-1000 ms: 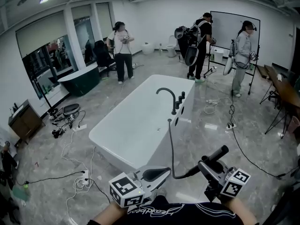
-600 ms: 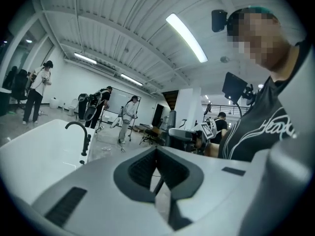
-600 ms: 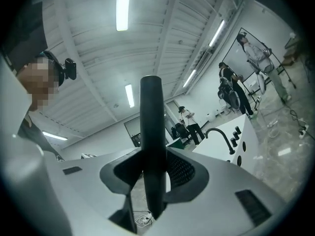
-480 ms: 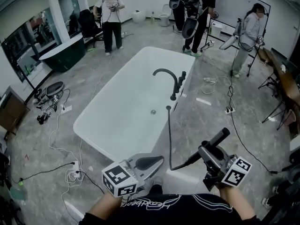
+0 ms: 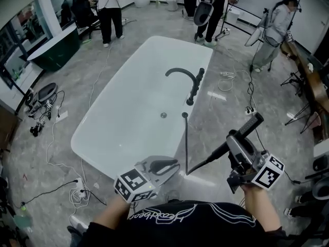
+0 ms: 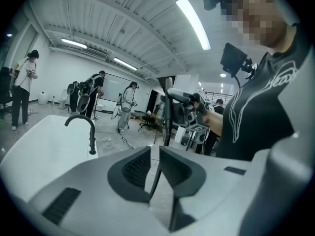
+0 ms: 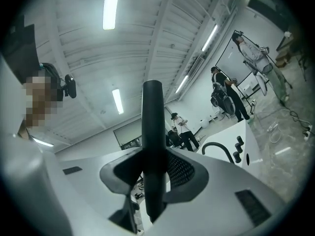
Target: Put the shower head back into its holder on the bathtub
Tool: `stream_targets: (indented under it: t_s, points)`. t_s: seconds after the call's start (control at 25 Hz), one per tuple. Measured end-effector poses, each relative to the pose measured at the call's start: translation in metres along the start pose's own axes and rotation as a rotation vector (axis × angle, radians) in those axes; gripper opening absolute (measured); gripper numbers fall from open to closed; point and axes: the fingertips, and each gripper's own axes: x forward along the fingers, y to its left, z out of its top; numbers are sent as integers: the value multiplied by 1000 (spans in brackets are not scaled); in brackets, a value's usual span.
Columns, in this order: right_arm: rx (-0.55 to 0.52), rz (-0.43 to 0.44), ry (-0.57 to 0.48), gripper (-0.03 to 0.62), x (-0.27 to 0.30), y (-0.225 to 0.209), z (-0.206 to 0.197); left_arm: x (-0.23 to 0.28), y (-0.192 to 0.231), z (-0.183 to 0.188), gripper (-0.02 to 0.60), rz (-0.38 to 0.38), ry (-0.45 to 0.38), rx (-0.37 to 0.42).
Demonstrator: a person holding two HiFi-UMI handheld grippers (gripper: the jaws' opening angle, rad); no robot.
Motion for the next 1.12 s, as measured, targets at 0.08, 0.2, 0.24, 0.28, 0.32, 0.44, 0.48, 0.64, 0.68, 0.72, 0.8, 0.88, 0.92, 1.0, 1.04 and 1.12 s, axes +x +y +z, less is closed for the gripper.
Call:
stream_targets:
  t_s: [0.08, 0.2, 0.24, 0.28, 0.32, 0.44, 0.48, 0.64, 0.68, 0.72, 0.8, 0.88, 0.92, 1.0, 1.04, 1.12]
  points:
    - [0, -14, -13, 138, 9, -7, 11, 15, 16, -10, 90, -23, 36, -6]
    - [26, -29, -50, 137, 13, -20, 29, 47, 25, -34, 168, -82, 115, -17]
    - [41, -30, -66, 137, 12, -23, 34, 58, 25, -46, 182, -107, 147, -16]
    - [54, -29, -82, 137, 13, -26, 40, 69, 24, -57, 187, -133, 177, -13]
    - [63, -24, -96, 137, 13, -28, 46, 81, 24, -67, 187, -159, 200, -12]
    - [59, -17, -117, 137, 15, -33, 57, 114, 20, -95, 189, -230, 235, -13]
    - [59, -13, -120, 137, 15, -34, 59, 124, 18, -104, 187, -249, 246, -8]
    - [69, 0, -134, 137, 14, -49, 86, 170, 12, -125, 187, -289, 307, 9]
    - [71, 3, -136, 137, 14, -54, 95, 182, 12, -126, 187, -291, 316, 5]
    - [75, 5, -137, 137, 13, -59, 102, 193, 13, -127, 187, -289, 321, -1]
    - [82, 14, -139, 137, 12, -66, 112, 210, 14, -131, 187, -282, 324, -14]
    - [91, 24, -143, 137, 12, -73, 118, 225, 16, -133, 187, -281, 323, -31]
    - [96, 26, -144, 137, 12, -78, 122, 233, 18, -133, 186, -281, 322, -40]
    - [105, 26, -144, 137, 12, -89, 127, 245, 21, -132, 162, -275, 321, -58]
    - [108, 24, -142, 137, 11, -96, 130, 250, 23, -132, 122, -270, 320, -65]
    - [113, 16, -137, 137, 9, -110, 135, 257, 26, -130, 91, -260, 319, -73]
